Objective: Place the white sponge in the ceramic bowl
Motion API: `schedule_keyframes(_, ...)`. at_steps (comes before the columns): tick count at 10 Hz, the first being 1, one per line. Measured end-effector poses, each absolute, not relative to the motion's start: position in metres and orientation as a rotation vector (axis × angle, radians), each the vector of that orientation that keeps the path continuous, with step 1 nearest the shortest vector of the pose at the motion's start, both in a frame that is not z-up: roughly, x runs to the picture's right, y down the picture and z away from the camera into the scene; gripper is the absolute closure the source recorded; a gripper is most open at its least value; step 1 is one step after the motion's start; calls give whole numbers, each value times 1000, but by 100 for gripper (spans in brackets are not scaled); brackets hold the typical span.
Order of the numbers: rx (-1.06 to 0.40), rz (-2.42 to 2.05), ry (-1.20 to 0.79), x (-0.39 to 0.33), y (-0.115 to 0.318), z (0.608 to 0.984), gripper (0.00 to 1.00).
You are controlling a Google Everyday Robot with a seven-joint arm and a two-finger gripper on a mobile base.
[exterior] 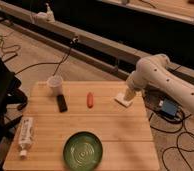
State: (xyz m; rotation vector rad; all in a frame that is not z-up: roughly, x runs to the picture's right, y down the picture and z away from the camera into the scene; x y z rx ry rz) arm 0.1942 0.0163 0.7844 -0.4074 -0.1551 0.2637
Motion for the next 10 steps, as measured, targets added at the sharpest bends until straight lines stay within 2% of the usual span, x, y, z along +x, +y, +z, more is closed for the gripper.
schedule_keyframes(3, -421, 337, -142, 222, 22, 790, 35)
schedule_keyframes(10, -511, 477, -111, 228, 53, 840, 35)
